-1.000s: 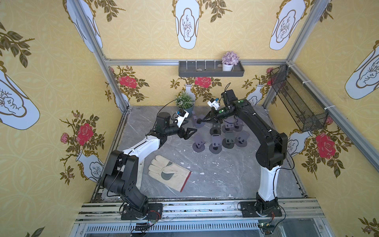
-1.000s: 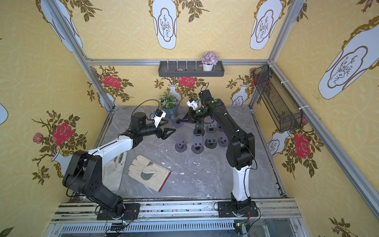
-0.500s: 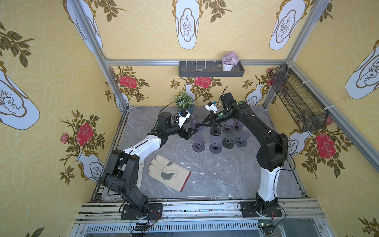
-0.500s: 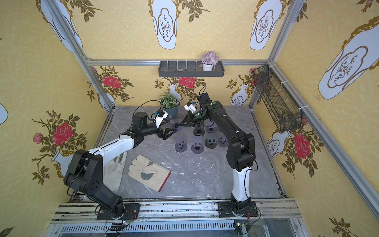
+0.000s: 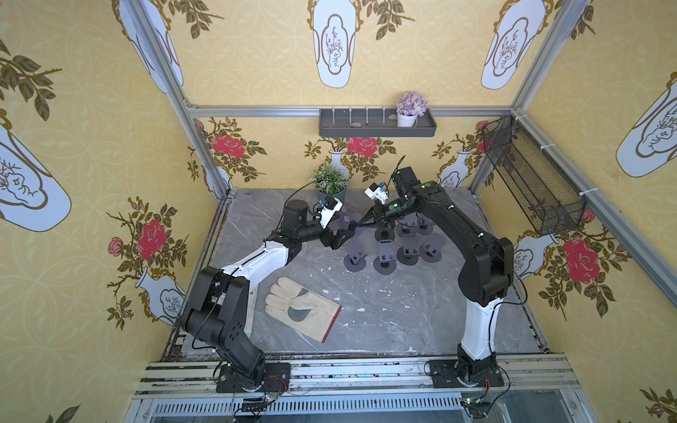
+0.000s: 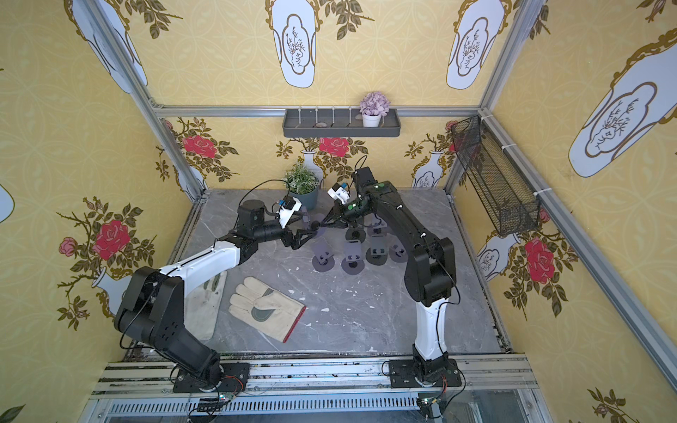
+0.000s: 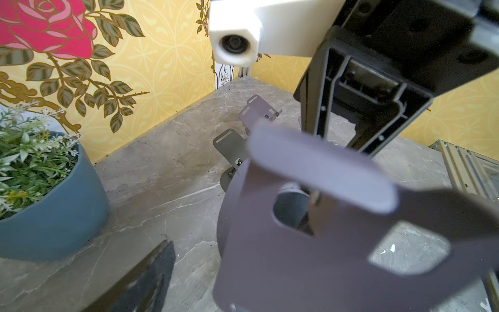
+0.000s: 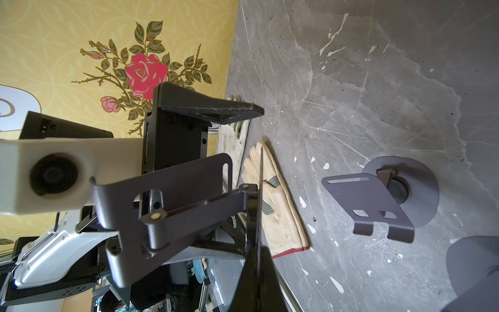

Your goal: Open the phone stand

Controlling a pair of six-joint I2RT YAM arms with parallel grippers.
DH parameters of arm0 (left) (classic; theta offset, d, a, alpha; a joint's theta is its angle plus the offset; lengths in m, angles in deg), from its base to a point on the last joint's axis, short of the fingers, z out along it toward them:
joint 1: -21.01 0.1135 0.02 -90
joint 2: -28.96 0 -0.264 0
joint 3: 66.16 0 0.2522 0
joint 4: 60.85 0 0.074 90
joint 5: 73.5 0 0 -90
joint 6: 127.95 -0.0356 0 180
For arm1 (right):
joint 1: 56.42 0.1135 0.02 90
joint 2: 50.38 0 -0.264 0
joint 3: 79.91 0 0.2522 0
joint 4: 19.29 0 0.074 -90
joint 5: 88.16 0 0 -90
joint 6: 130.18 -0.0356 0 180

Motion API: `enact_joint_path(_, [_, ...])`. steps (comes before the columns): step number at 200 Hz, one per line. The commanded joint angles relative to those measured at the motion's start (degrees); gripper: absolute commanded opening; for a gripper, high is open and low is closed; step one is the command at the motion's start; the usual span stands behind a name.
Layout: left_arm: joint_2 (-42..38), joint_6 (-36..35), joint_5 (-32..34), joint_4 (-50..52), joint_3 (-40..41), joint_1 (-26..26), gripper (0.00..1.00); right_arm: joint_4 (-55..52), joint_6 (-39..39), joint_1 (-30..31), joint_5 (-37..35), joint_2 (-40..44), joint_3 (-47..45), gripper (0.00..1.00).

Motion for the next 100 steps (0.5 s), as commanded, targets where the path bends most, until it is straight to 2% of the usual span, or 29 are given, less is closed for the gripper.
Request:
enact_joint_path(1, [0.63, 0.79, 0.07, -1.96, -0.66, -0.02, 0.83, -0.8, 0.48, 0.42, 2.4, 0.89, -0.08, 0.0])
enact_joint_path(9, [0.77, 0.88, -0.15, -1.82, -0.75, 0.03, 0.77, -0.42, 0.18, 0.42, 2.3, 0.84, -0.08, 0.0])
enact_joint_path(20, [0.78, 1.14, -0.28, -1.74, -0.56, 0.0, 0.75, -0.3, 0.0, 0.42, 2.14, 0.62, 0.01, 0.0])
enact_joint_path(37, [0.79, 1.15, -0.51, -1.14, -0.51, -0.02, 0.66, -0.05, -0.33, 0.45, 1.5, 0.48, 0.08, 0.0])
enact_joint_path(93, [0.42, 1.19, -0.51, 0.17, -0.18, -0.07, 0.5, 0.49, -2.02, 0.2, -1.94, -0.62, 1.05, 0.0])
enact_joint_path(100, [0.33, 1.32, -0.44, 0.15, -0.23, -0.05, 0.46, 0.36, -2.11, 0.24, -2.49, -0.82, 1.33, 0.0])
